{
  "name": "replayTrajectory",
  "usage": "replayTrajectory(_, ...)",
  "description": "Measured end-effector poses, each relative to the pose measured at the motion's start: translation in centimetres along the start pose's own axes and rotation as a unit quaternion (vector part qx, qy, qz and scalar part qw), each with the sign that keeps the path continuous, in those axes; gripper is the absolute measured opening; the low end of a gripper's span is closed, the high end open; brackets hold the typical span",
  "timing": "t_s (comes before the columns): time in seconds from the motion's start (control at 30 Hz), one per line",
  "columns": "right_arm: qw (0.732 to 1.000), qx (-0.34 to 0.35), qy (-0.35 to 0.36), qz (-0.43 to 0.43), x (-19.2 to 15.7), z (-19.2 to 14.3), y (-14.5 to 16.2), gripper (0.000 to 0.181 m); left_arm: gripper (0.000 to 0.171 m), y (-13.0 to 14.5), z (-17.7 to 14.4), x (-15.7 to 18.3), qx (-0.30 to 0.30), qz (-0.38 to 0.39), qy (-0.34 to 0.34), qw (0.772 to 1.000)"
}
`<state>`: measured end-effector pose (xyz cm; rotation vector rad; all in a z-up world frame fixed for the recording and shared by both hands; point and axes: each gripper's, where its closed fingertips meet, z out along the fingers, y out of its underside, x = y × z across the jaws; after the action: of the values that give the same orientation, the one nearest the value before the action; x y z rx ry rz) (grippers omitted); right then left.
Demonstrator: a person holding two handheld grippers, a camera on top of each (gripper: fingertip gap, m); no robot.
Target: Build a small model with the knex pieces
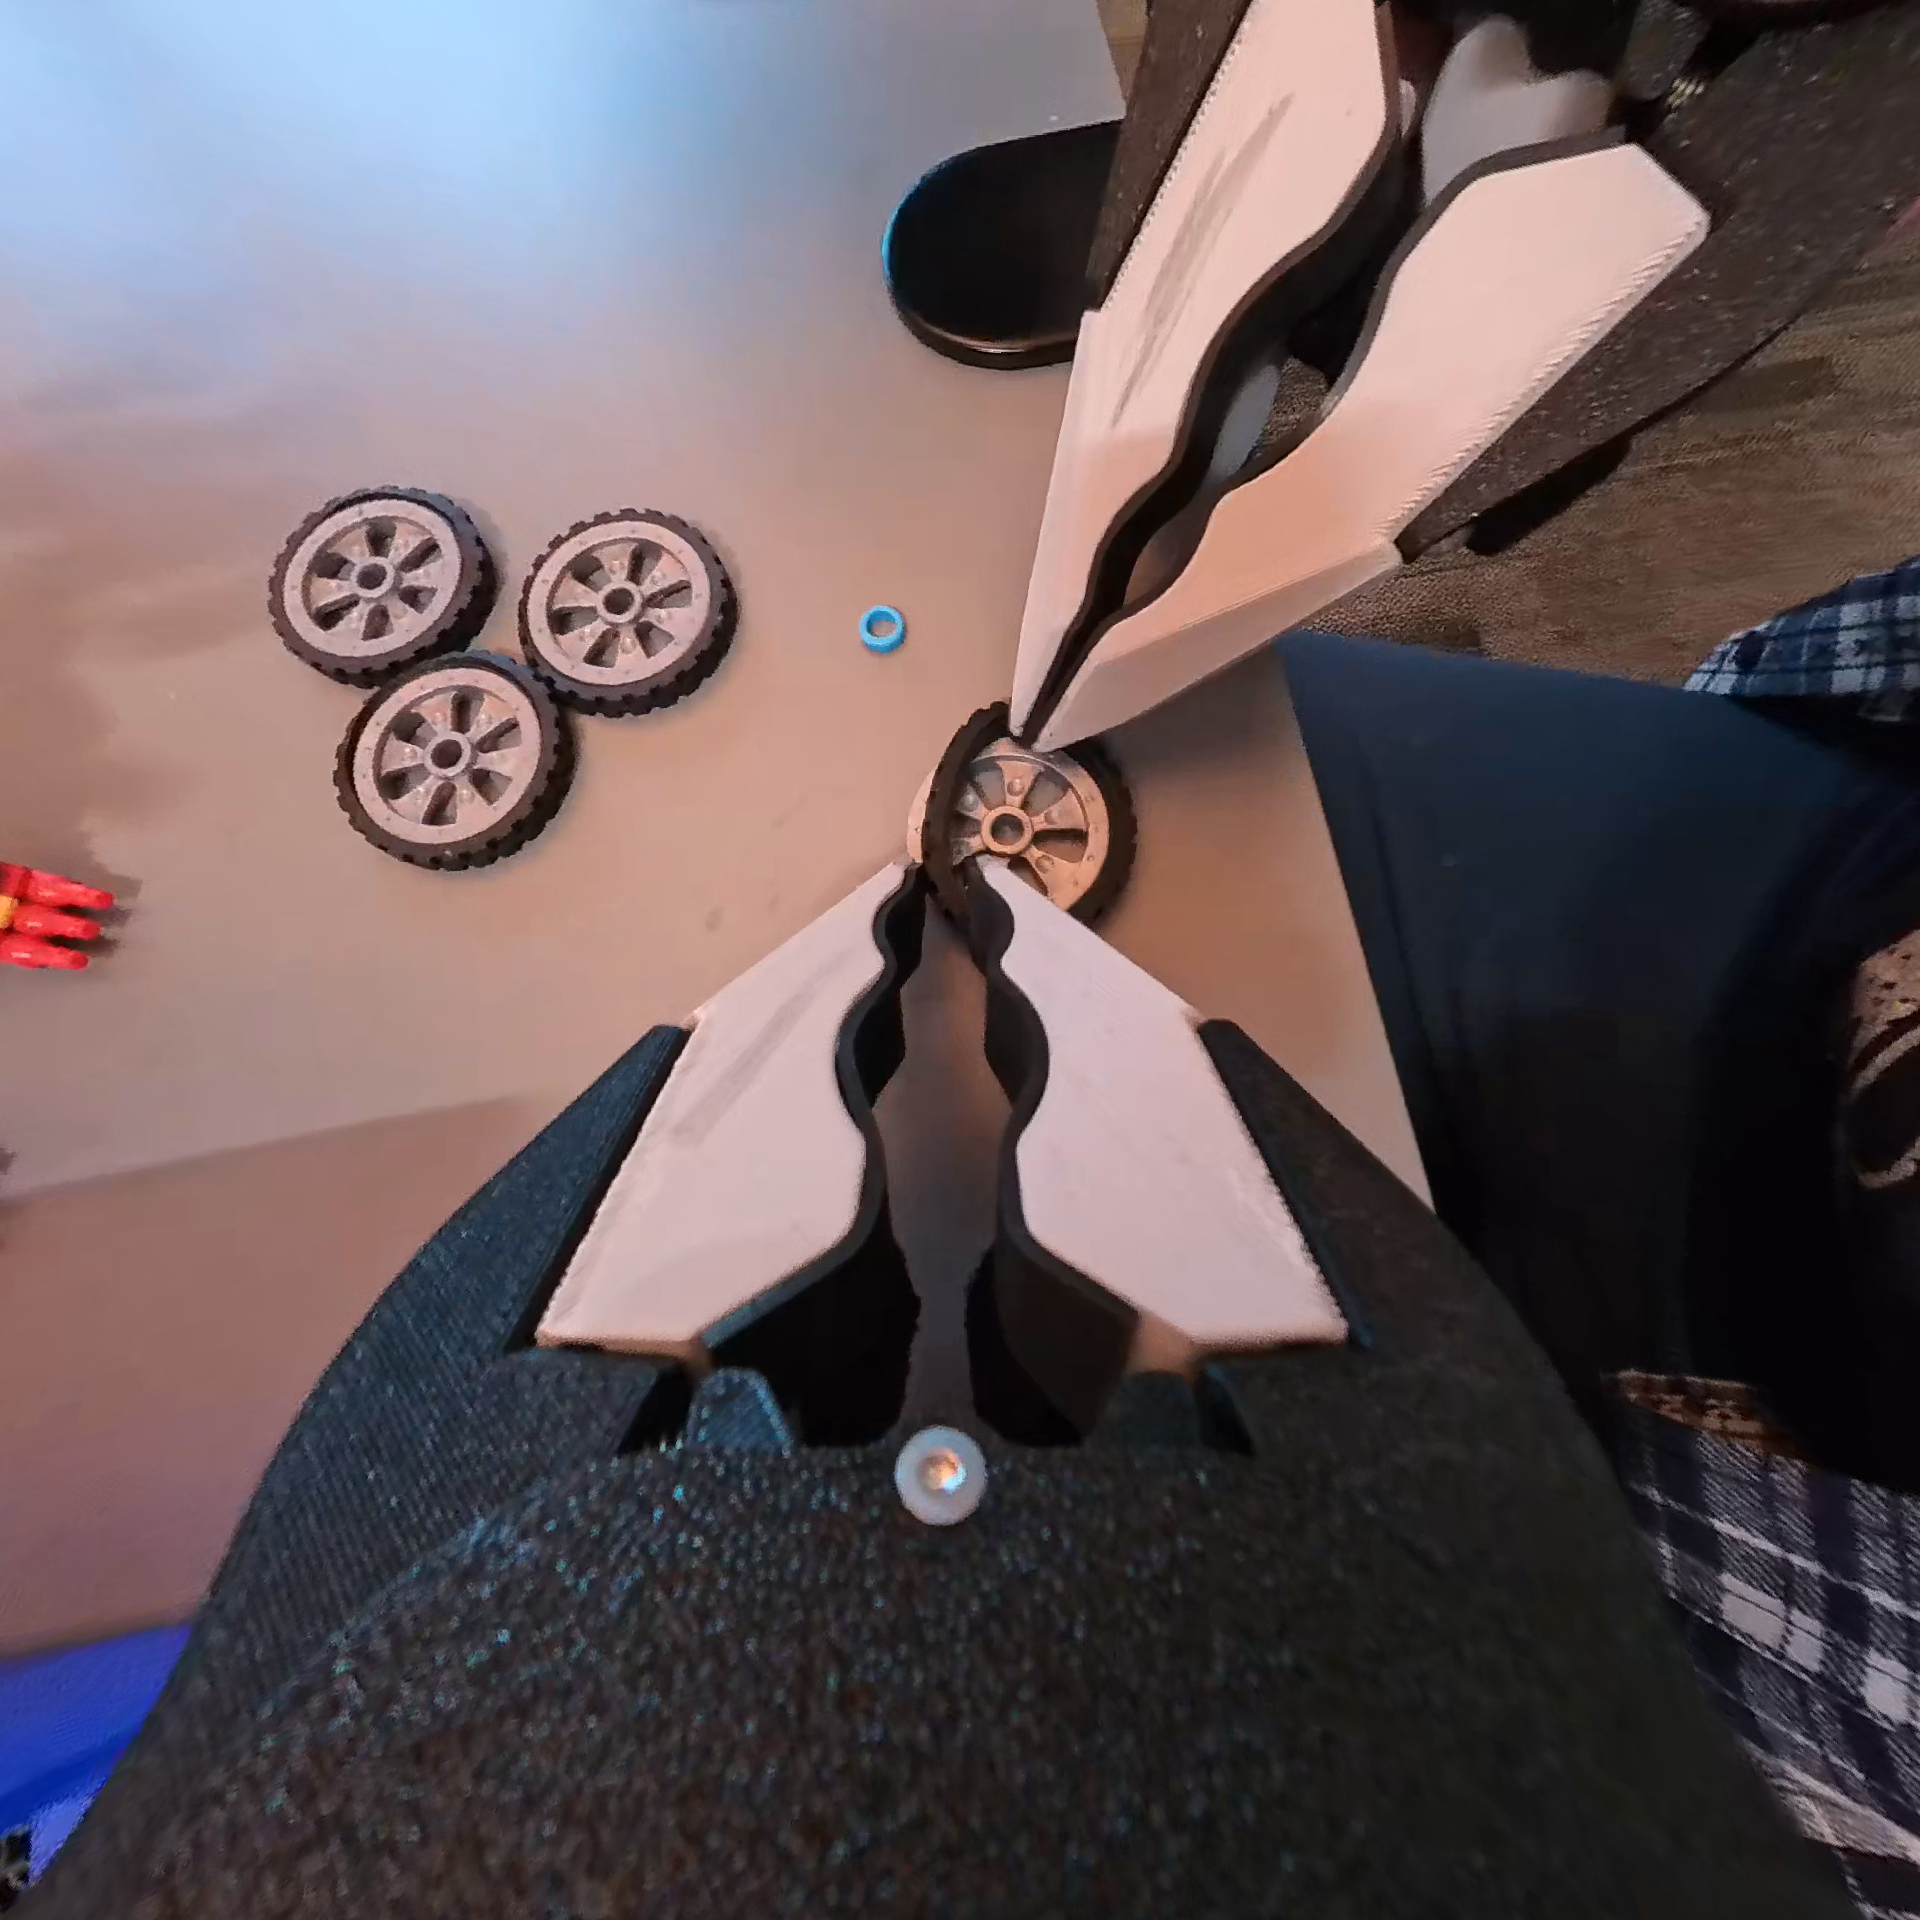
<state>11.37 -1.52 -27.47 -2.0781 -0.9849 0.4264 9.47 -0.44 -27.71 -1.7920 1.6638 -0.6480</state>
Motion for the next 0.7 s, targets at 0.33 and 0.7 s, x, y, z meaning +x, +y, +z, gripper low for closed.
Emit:
replayTrajectory(0.33,0.999,-0.011,0.024,-0.020,0.6,0.2,-0.3,0.000,0.006,-0.1,0.2,-0.5,-0.004,0.006,-0.014,1.000)
replayTrajectory(0.7,0.993,0.022,0.004,0.112,1.8,0.7,-0.7,0.000,0.007,-0.2,0.4,-0.8,-0.004,-0.025,0.006,1.000)
